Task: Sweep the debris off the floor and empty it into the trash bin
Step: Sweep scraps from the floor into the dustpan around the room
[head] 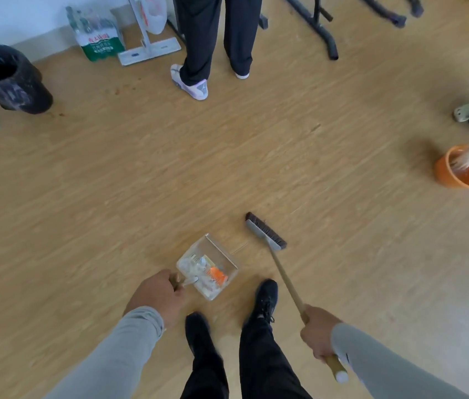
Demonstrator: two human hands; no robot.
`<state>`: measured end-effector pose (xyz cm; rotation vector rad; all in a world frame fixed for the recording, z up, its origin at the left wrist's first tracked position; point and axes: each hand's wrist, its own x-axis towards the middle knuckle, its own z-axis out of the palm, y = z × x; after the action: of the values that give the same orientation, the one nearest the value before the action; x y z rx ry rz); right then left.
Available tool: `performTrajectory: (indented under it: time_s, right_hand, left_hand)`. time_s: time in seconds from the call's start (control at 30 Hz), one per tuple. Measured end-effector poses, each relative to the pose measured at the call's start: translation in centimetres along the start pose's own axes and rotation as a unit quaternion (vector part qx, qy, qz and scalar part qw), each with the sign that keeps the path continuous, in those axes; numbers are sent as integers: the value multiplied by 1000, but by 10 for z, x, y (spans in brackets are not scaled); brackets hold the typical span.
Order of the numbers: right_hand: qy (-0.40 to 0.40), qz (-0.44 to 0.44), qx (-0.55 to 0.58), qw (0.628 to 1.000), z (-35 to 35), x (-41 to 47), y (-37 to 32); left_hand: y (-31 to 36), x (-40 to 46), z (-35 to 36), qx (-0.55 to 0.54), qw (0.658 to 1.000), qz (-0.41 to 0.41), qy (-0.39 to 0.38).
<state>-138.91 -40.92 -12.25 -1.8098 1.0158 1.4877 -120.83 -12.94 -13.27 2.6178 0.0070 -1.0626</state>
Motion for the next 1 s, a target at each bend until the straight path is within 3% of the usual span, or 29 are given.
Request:
performTrajectory:
  time_s: [0.1, 0.23, 0.37, 0.6, 0.8, 1.0]
  right_hand:
    - [-79, -19, 36, 996, -1, -29, 5]
    - [-108, -10, 208, 972, -28, -52, 32]
    - [-67, -4, 280, 958, -34, -67, 58]
    - [84, -22, 351, 932, -38, -67, 70]
    - [108, -35, 389, 914, -86, -42, 78]
    - [71, -37, 470, 879, -138, -28, 84]
  left_hand:
    - [2, -2, 0, 0, 1000, 12, 1]
    - [2, -2, -2, -2, 1000, 22, -3]
    - [-1, -3, -5, 9, 999, 26, -15]
    - [15, -3, -33, 35, 999, 39, -3]
    - [65, 5, -47, 75, 993, 86, -4]
    - [126, 19, -63, 74, 992, 97, -12]
